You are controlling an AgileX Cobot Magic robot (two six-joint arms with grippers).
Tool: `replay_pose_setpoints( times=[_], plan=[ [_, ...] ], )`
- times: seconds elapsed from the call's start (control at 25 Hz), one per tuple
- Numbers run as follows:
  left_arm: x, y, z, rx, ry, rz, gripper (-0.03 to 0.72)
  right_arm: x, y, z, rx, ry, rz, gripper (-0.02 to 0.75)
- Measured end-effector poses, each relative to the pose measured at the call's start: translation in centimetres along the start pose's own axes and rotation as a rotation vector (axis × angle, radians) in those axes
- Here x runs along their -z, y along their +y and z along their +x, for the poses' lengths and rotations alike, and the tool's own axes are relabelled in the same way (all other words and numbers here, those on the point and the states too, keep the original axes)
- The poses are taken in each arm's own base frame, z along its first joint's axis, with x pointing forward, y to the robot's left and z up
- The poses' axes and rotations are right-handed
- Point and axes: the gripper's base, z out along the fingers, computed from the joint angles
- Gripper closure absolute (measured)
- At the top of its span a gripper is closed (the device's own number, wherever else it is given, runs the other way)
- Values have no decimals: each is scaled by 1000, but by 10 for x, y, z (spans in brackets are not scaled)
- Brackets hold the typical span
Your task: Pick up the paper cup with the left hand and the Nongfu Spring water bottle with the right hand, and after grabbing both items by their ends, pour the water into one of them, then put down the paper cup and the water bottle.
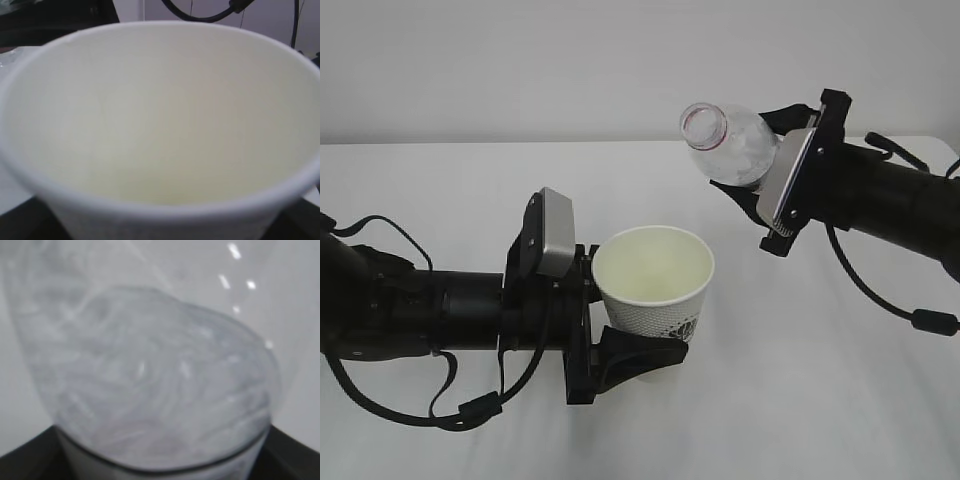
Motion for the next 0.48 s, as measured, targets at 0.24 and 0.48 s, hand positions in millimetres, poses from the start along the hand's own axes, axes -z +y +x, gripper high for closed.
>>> replay_pose_setpoints(
  times=[0.24, 0.48],
  plan=[
    [0, 0, 0, -22, 1, 2, 88, 0, -1, 0, 42, 3, 11, 195],
    [0, 0, 0, -34, 1, 4, 88, 0, -4, -4, 91, -46, 51, 195]
  ],
)
